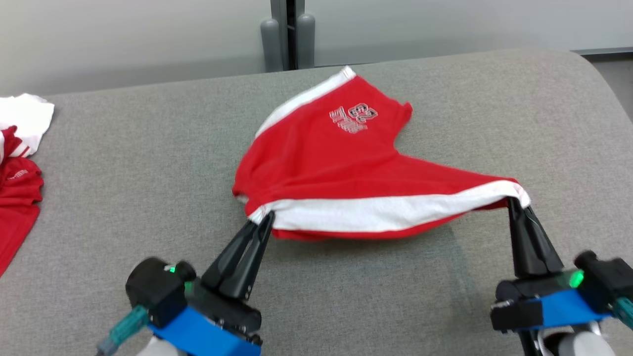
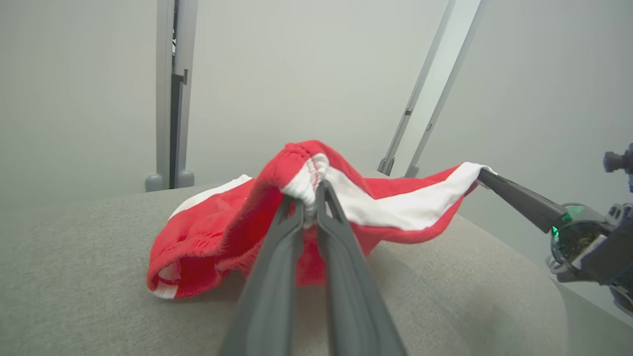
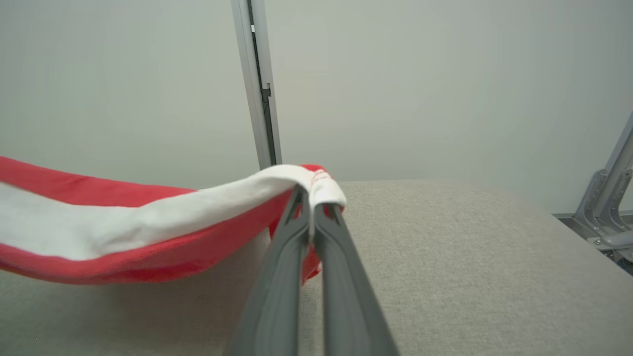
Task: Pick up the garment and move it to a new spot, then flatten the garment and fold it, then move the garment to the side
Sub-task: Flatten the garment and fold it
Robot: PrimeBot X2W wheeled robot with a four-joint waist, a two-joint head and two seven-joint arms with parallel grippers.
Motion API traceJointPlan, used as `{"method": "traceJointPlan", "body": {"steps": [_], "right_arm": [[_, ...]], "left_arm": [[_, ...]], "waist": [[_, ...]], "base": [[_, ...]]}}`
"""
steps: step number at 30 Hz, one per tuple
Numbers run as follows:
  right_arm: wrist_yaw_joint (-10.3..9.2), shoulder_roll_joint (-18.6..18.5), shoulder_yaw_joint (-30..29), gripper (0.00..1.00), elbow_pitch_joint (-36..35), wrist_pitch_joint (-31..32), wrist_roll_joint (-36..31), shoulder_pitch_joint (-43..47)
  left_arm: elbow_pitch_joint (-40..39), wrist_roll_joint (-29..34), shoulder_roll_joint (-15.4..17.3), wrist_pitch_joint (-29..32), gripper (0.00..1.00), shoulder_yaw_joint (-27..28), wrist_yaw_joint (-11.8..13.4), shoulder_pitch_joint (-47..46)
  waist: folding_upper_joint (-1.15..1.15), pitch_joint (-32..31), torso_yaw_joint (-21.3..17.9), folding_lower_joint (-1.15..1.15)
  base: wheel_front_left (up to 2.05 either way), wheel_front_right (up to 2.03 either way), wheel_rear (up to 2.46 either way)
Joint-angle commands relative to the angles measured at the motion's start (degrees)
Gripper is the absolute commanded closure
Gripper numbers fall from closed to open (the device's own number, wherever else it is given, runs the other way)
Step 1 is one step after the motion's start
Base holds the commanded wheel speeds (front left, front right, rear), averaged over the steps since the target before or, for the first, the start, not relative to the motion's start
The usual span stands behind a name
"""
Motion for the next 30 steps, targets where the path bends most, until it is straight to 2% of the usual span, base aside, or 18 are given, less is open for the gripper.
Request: {"method": "traceJointPlan", "body": {"steps": [1, 3, 5, 8, 10, 14, 16, 19, 24, 30], "right_arm": [[0.0, 0.0, -0.5, 1.0, -3.5, 1.2, 0.6, 2.8], [0.0, 0.0, -1.6, 1.0, -7.5, 3.3, -1.3, 5.5], [0.0, 0.0, -2.3, 1.0, -10.6, 5.0, -0.2, 6.5], [0.0, 0.0, -2.6, 1.0, -11.5, 7.3, -1.3, 6.0], [0.0, 0.0, -2.4, 1.0, -9.9, 8.8, -3.1, 3.9], [0.0, 0.0, -3.9, 1.0, -4.2, 10.6, -4.6, -1.8], [0.0, -0.4, -5.1, 1.0, 0.2, 11.8, -6.3, -8.1], [0.0, -2.3, -5.8, 1.0, 4.8, 13.6, -7.1, -14.9], [0.0, -6.1, -5.1, 1.0, 11.1, 16.3, -7.9, -24.2], [0.0, -11.0, -0.8, 1.0, 20.7, 19.2, -8.3, -36.1]], "left_arm": [[-2.6, 0.1, 0.9, -0.2, 1.0, 0.3, 1.3, 2.5], [-5.4, 0.4, 1.7, 0.0, 1.0, 0.1, 2.7, 4.8], [-7.3, -0.5, 1.8, 0.8, 1.0, -0.6, 3.4, 6.7], [-6.7, -1.1, 1.2, 2.3, 1.0, -1.5, 3.8, 7.5], [-5.4, -2.3, -0.3, 3.1, 1.0, -2.1, 4.1, 7.3], [-1.3, -3.9, -3.7, 4.0, 1.0, -2.7, 3.2, 4.6], [2.3, -6.1, -7.0, 3.7, 1.0, -1.8, 2.4, 1.7], [6.4, -9.1, -10.5, 4.4, 1.0, -0.3, 1.4, -2.1], [12.7, -10.5, -13.4, 5.8, 1.0, 1.5, 1.6, -8.7], [20.5, -11.2, -17.3, 7.0, 1.0, 2.0, 0.8, -16.8]], "waist": [[0.0, -0.7, -0.3, 0.02], [0.0, -0.9, 0.0, 0.02], [0.0, -0.9, 0.5, 0.02], [0.0, -0.4, 1.8, 0.02], [0.0, 0.2, 2.6, 0.02], [0.0, 2.5, 5.0, 0.02], [0.0, 4.9, 7.0, 0.02], [0.0, 7.4, 8.9, 0.02], [0.0, 10.9, 11.3, 0.02], [0.0, 14.9, 14.5, 0.02]], "base": [[0.0, 0.0, 0.0], [0.0, 0.0, 0.0], [0.0, 0.0, 0.0], [0.0, 0.0, 0.0], [0.0, 0.0, 0.0], [0.0, 0.0, 0.0], [0.0, 0.0, 0.0], [0.0, 0.0, 0.0], [0.0, 0.0, 0.0], [0.0, 0.0, 0.0]]}}
